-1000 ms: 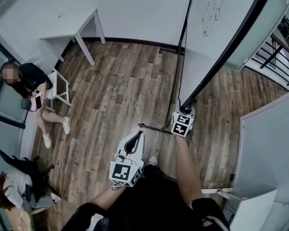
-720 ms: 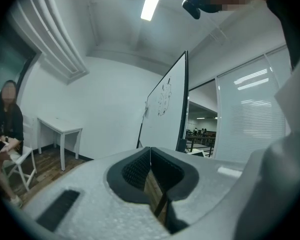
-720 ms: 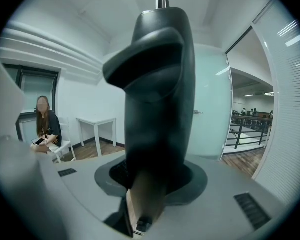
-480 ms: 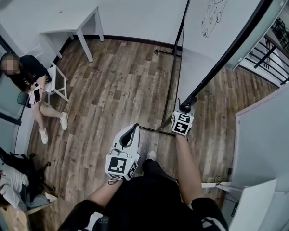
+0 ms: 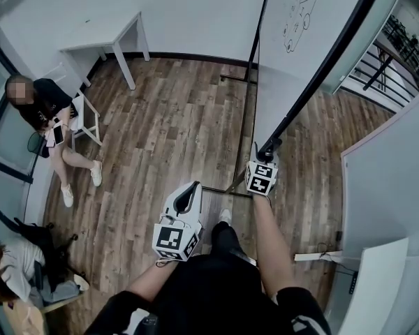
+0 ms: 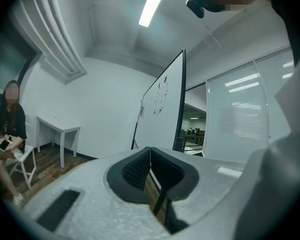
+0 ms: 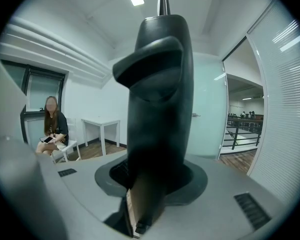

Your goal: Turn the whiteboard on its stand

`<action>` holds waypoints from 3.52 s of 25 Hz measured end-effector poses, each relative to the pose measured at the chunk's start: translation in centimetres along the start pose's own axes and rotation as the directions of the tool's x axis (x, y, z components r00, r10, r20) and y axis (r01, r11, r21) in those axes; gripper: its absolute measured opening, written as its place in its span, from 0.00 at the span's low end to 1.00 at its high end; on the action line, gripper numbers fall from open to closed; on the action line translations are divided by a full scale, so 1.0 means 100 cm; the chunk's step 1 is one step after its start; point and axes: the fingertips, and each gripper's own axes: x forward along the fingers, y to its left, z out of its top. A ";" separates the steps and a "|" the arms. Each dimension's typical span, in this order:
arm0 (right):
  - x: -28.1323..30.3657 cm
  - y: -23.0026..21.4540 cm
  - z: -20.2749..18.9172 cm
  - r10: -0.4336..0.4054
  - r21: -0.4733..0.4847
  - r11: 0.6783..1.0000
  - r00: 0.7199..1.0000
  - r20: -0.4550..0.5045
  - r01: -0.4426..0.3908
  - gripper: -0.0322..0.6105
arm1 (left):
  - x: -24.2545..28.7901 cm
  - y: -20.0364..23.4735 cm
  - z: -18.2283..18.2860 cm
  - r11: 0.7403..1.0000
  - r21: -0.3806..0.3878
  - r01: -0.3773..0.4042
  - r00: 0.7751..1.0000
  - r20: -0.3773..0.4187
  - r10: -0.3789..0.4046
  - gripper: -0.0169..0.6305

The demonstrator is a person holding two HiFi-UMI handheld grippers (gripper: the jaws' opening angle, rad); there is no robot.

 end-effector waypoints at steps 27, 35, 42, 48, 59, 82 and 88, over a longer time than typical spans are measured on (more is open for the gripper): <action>-0.161 0.067 -0.046 0.008 -0.010 1.000 1.000 -0.025 -0.008 0.28 | -0.160 -0.028 -0.018 0.988 -0.052 0.146 0.986 -0.070 -0.149 0.05; -0.197 0.081 -0.047 0.016 -0.005 1.000 1.000 -0.007 -0.016 0.28 | -0.186 -0.044 -0.017 0.989 -0.051 0.142 0.986 -0.080 -0.146 0.05; -0.236 0.090 -0.061 0.034 0.019 0.999 0.999 0.008 -0.034 0.28 | -0.223 -0.067 -0.027 0.990 -0.034 0.137 0.986 -0.085 -0.140 0.05; -0.277 0.099 -0.066 0.035 0.023 0.999 0.999 0.008 -0.035 0.28 | -0.263 -0.082 -0.025 0.992 -0.024 0.121 0.989 -0.083 -0.123 0.05; -0.377 0.127 -0.107 0.058 0.028 0.998 0.998 0.013 -0.058 0.28 | -0.379 -0.121 -0.041 0.997 0.007 0.075 0.996 -0.040 -0.074 0.05; -0.555 0.183 -0.156 0.083 0.054 0.995 0.997 0.005 -0.083 0.28 | -0.620 -0.178 -0.070 0.999 0.041 0.029 0.999 -0.032 -0.027 0.05; -0.588 0.196 -0.168 0.090 0.059 0.994 0.996 -0.014 -0.089 0.28 | -0.646 -0.180 -0.065 0.997 0.061 0.040 0.998 -0.050 -0.037 0.05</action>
